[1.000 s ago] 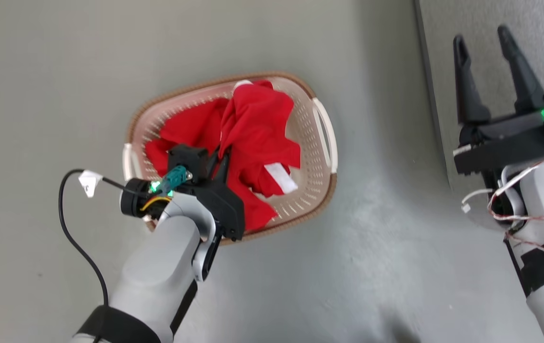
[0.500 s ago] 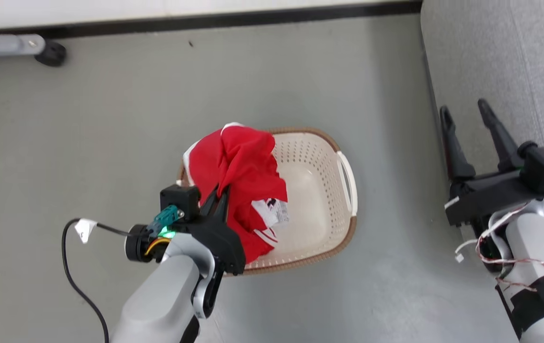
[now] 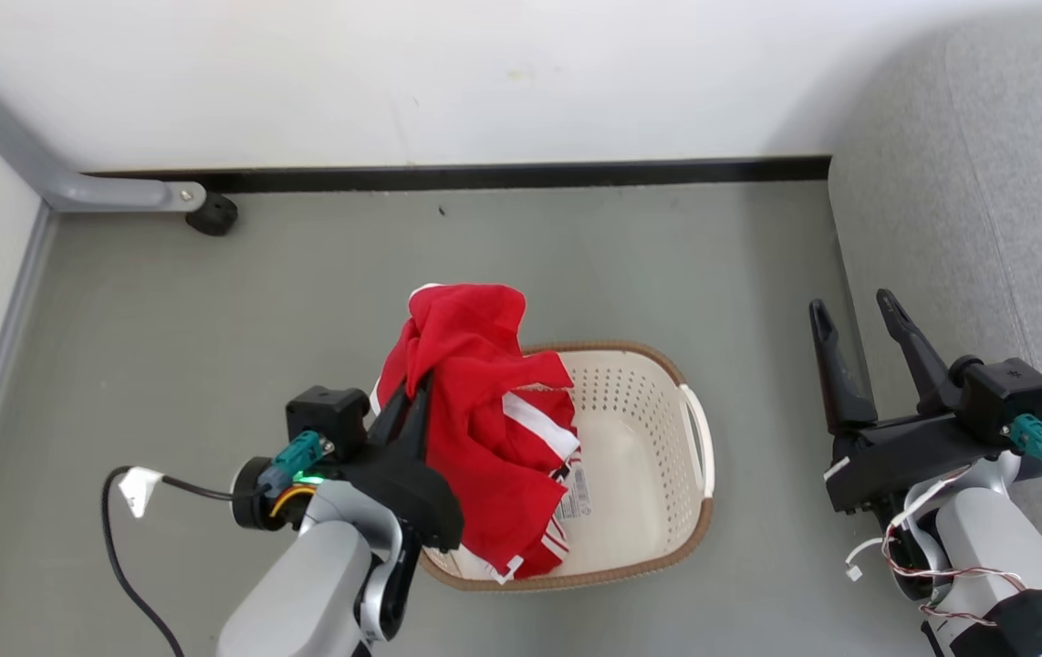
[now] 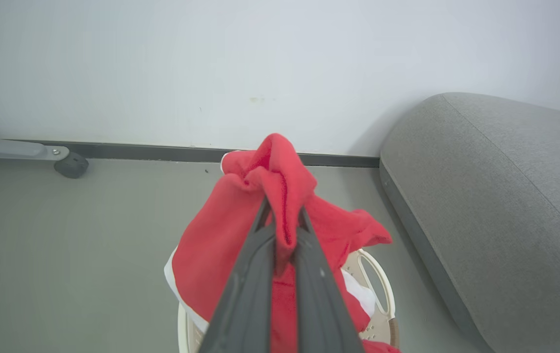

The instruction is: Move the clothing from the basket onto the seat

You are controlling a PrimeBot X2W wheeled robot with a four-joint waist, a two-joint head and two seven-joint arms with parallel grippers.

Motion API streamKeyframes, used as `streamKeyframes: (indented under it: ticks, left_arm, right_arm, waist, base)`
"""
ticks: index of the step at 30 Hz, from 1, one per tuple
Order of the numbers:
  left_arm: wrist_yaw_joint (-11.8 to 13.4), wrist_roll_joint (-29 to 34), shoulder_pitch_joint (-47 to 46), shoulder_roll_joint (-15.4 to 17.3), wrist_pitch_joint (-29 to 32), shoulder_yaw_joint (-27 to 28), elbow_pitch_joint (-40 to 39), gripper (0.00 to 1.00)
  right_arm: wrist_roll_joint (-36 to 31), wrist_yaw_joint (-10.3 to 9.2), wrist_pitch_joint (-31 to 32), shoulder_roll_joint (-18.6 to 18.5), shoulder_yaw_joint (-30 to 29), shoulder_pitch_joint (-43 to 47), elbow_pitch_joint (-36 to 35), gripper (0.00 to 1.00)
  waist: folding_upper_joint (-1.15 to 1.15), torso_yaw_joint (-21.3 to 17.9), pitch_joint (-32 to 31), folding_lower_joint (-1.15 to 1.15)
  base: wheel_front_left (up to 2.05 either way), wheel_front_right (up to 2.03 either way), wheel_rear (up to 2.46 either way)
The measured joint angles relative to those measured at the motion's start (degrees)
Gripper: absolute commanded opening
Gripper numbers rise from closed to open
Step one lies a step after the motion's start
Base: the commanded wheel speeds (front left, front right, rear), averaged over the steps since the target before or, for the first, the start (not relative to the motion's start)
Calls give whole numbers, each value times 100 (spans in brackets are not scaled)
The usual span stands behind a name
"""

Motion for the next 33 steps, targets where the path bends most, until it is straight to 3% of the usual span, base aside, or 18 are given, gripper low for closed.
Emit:
streamKeyframes:
  ticks: [14, 33]
  left_arm:
    - [8, 622, 58, 385, -1, 422, -1489, 0]
    - [-2, 1039, -30, 470, -2, 671, -2716, 0]
  right_arm:
    - [-3, 42, 0, 96, 59, 129, -23, 100]
    - [-57, 68, 0, 197, 84, 159, -30, 100]
  waist:
    - [0, 169, -389, 1]
    - [1, 201, -359, 1]
  base:
    - [0, 0, 0]
    - [0, 0, 0]
